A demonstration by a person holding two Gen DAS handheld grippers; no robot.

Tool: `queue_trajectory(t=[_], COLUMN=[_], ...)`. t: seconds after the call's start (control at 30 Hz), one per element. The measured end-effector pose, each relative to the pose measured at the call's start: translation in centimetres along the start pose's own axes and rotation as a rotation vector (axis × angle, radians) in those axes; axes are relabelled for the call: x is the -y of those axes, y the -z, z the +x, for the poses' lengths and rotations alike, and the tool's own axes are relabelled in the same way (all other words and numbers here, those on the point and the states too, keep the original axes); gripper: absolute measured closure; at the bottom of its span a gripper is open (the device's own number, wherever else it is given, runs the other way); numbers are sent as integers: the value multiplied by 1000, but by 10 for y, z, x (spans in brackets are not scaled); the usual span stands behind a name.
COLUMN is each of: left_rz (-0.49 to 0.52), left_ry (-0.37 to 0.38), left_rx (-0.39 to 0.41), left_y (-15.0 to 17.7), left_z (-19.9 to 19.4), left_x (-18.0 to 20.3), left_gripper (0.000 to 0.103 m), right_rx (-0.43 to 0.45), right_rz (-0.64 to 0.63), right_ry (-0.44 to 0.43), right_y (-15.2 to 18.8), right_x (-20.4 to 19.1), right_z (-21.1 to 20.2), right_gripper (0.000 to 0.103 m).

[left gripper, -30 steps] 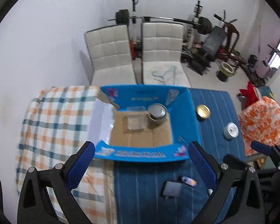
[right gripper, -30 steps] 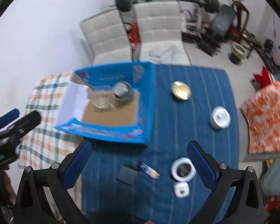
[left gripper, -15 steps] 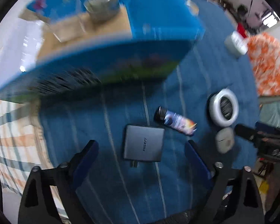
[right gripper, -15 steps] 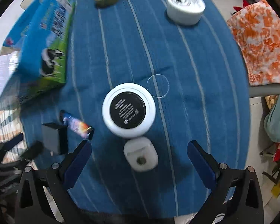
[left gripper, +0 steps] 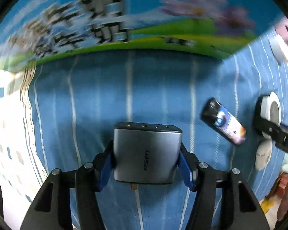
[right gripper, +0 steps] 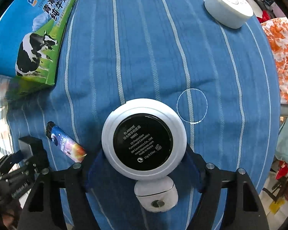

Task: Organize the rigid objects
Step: 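Grasp the grey charger with the left tool while the right tool grasps the white compact, then lower the charger into the blue box with the left tool while the right tool lowers the compact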

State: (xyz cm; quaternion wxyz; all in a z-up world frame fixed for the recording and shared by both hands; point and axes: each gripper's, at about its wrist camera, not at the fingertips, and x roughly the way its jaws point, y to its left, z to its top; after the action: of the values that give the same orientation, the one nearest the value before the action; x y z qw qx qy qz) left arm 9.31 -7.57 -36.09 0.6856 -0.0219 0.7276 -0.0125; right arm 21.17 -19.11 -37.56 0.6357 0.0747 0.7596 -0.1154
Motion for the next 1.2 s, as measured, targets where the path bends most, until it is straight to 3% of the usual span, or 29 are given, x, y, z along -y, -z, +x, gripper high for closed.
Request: queue_trajectory(t=[0.3,0.67,0.83,1.2], left_rz=[-2,-6,10,57], left_ry=[-38,-26,9,64], left_rx=[10,42,112,350], left_y=[-10,-9,-3,-8], left_z=[-1,-22,-60,-191], left_x=[12,6,11,6], left_gripper=[46,46,46,47], right_rx=[-14,47,116,272], right_rz=[-46,-86,-124,-190], right_ry=[108,99,69,-28], right_y=[-11,13,27,39], right_x=[-16,-34,-48,-96], right_z=[1,-16,-53,-167], right_gripper=[26,27,27,27])
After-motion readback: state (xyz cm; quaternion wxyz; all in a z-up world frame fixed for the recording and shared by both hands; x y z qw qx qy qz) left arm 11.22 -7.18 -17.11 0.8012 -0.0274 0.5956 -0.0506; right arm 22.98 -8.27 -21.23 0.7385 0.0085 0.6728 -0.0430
